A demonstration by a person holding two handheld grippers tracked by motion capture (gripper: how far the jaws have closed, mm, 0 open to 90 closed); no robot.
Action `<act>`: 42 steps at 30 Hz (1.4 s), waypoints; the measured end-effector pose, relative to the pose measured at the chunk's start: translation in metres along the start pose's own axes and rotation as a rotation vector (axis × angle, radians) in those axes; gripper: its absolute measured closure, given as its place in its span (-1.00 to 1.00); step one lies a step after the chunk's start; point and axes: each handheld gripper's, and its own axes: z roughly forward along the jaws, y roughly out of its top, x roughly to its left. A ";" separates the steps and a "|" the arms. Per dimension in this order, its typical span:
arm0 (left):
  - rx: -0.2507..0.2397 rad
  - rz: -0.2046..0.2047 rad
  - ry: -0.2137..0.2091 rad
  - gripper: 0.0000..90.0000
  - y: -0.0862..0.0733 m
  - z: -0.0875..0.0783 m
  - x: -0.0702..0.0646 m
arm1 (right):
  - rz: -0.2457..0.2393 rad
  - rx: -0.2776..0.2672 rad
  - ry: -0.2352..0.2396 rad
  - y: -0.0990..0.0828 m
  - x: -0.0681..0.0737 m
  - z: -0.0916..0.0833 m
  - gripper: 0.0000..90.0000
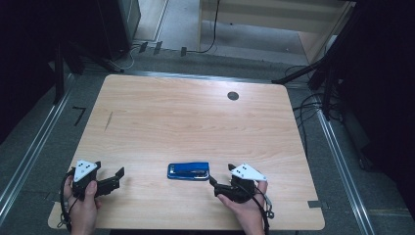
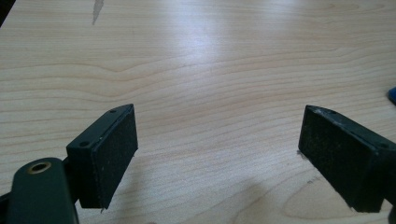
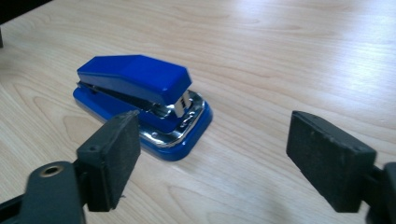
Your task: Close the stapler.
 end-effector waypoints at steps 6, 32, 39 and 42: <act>-0.001 -0.002 0.002 -0.74 0.000 0.000 0.000 | -0.009 -0.026 -0.033 0.000 -0.009 -0.012 -0.72; 0.007 0.005 0.007 -0.74 0.000 0.001 0.000 | 0.068 -0.041 -0.157 -0.015 -0.067 -0.053 -0.71; 0.007 0.009 0.007 -0.74 0.000 0.001 -0.001 | 0.083 -0.045 -0.188 -0.020 -0.082 -0.066 -0.71; 0.008 0.010 0.008 -0.74 0.000 0.001 -0.001 | 0.092 -0.050 -0.197 -0.021 -0.086 -0.071 -0.71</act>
